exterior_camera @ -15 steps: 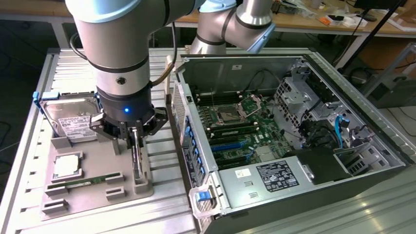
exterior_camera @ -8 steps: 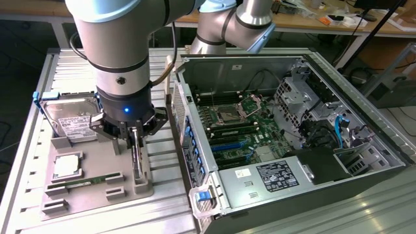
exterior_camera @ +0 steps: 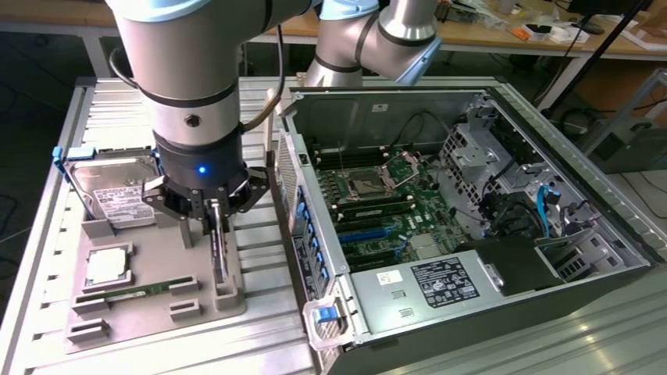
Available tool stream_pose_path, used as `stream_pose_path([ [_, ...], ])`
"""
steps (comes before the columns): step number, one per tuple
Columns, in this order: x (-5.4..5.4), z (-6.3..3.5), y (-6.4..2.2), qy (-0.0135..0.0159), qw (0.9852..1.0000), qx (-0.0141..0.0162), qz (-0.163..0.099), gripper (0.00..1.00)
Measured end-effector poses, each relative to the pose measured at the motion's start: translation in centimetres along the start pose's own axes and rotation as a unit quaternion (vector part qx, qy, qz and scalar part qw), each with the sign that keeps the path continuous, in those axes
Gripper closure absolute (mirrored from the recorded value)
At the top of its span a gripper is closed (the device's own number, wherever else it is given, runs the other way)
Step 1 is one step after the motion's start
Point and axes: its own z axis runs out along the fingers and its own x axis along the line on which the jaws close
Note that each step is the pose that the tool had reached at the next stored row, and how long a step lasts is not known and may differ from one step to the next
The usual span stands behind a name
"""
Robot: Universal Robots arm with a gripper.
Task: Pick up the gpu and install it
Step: 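Pick up the gpu and move the gpu toward the slot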
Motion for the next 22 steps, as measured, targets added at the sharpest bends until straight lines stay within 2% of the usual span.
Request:
stream_pose_path([
  [22, -0.1, -2.34, 0.11, 0.0, 1.0, 0.0, 0.0, 0.73],
])
